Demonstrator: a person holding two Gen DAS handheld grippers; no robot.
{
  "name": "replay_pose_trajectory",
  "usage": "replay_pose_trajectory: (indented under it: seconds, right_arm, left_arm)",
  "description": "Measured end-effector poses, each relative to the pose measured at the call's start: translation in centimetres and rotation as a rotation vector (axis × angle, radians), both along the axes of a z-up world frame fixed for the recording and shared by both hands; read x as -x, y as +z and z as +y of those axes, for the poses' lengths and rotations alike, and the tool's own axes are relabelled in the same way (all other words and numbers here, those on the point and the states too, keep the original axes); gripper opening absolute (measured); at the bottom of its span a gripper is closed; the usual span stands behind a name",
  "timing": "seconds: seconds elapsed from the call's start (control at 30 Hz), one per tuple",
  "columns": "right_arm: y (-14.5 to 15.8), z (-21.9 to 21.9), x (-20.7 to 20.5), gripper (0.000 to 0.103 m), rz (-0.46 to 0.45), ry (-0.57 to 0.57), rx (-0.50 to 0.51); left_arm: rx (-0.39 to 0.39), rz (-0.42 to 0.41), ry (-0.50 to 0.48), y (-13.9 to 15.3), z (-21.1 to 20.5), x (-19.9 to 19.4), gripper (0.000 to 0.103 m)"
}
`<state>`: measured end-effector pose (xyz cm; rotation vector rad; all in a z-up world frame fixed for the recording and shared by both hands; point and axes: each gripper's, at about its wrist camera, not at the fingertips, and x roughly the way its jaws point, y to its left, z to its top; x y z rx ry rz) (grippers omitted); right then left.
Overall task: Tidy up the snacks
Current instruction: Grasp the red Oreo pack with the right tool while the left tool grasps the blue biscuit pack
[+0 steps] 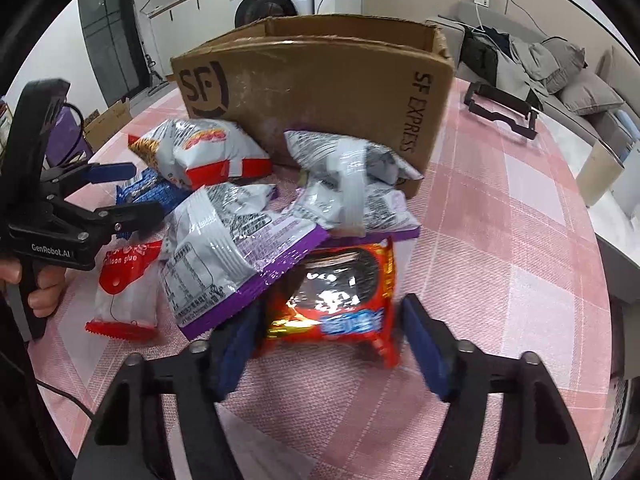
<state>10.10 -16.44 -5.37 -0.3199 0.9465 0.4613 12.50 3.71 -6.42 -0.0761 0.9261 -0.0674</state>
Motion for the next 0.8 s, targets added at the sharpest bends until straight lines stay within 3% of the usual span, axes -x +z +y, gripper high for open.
replay_pose_trajectory:
  seconds: [0.17, 0.47, 0.67, 0.73, 0.8]
  right_arm:
    - [0.6, -1.4, -0.6, 0.053, -0.002, -0.026, -0.031]
    - [1.9, -3.5, -1.1, 0.052, -0.039, -0.066, -0.052]
    - [3.3, -4.8, -1.1, 0.052, -0.077, -0.099, -0.11]
    - [3.7, -4.8, -1.1, 0.052, -0.086, -0.098, -0.125]
    - [3.9, -4.6, -0.9, 0.052, -0.096, -0.092, -0.131]
  left_arm:
    - [0.001, 0.0, -0.001, 0.0, 0.0, 0.0, 0.102]
    - [0.0, -0.006, -0.009, 0.1, -0.1, 0.0, 0.098]
    - [0.002, -0.009, -0.029, 0.1, -0.5, 0.1, 0.079]
    - [0.011, -0.018, -0.045, 0.2, -0.7, 0.3, 0.061]
    - [0.025, -0.027, -0.066, 0.4, -0.8, 0.4, 0.05]
